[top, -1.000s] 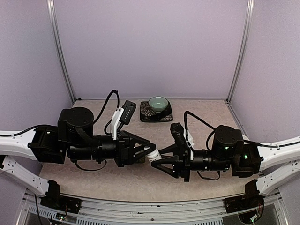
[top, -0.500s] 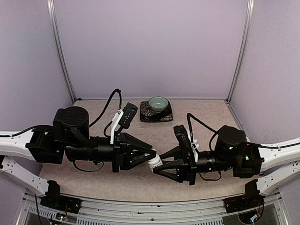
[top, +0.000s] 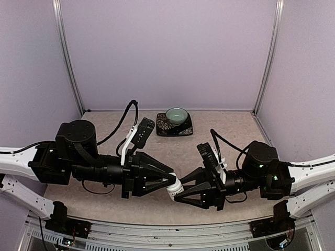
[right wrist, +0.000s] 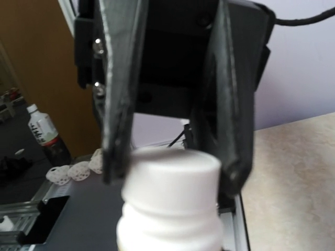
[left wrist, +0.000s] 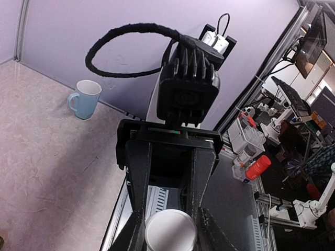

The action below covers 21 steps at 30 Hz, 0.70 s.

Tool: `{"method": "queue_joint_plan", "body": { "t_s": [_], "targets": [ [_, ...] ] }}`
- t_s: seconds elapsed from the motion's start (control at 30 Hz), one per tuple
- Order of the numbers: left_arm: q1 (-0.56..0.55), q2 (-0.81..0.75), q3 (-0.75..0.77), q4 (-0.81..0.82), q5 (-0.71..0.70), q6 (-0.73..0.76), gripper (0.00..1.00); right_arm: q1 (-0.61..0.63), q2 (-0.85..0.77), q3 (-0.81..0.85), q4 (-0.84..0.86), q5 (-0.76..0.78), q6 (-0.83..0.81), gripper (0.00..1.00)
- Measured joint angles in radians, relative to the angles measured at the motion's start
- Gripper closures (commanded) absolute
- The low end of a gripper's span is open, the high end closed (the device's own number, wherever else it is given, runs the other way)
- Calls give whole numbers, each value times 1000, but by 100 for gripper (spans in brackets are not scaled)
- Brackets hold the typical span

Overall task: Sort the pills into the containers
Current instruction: Screw the lid of the pill container onto the pill bottle.

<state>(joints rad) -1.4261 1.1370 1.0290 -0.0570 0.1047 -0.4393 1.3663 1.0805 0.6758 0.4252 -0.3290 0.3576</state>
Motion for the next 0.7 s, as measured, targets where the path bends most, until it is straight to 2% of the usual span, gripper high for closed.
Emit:
{"method": "queue_joint_plan", "body": {
  "t_s": [0.4,0.7],
  "targets": [
    [-39,15,36,-81,-28,84,70,-10,4,-21,25,-73,65,73],
    [-60,14,37,-85,-32,142,68,-32,20,-41,93,-160,133,73]
  ]
}}
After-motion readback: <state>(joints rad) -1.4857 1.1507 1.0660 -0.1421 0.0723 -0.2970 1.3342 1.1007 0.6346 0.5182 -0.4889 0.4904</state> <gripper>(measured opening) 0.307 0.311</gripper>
